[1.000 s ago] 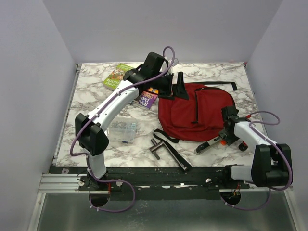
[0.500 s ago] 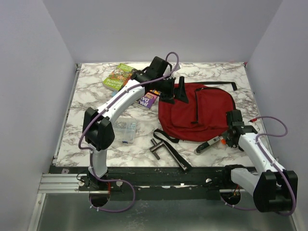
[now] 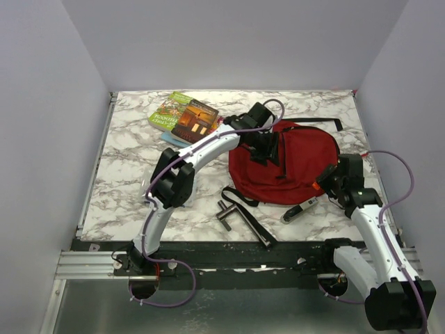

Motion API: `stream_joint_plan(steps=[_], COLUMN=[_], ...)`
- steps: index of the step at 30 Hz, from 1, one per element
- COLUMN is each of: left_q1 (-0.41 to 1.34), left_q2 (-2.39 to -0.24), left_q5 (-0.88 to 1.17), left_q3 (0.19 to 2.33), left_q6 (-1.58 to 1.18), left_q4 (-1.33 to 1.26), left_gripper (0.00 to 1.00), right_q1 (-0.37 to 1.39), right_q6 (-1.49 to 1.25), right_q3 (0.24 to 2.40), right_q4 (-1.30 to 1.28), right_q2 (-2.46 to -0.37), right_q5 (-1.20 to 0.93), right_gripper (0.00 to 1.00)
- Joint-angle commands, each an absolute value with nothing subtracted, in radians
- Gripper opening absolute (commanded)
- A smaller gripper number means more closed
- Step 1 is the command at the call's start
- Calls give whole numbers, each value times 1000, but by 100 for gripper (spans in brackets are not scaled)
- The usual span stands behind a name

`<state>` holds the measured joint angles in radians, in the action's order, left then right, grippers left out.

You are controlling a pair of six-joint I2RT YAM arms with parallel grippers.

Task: Pack the student bag
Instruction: Place the stationery in the student bag.

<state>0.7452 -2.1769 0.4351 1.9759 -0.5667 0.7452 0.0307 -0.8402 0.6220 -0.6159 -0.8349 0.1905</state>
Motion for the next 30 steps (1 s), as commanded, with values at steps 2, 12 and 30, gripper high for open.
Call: stream_joint_plan(steps=[2, 12, 30], left_q1=[773, 799, 832], left_q2=[-2297, -2398, -2486], left_q5=[348, 285, 288], left_q3=[2125, 2208, 2295], left_q6=[-631, -675, -740], left_q4=[748, 753, 753], left_gripper=[51, 41, 56], right_q1=[26, 26, 26], right_q6=[-636, -588, -572], right_q3=[661, 656, 658], right_q4=[-445, -419, -428], right_q2=[-896, -875, -875], right_q5=[-83, -141, -172], right_gripper=[1, 1, 1])
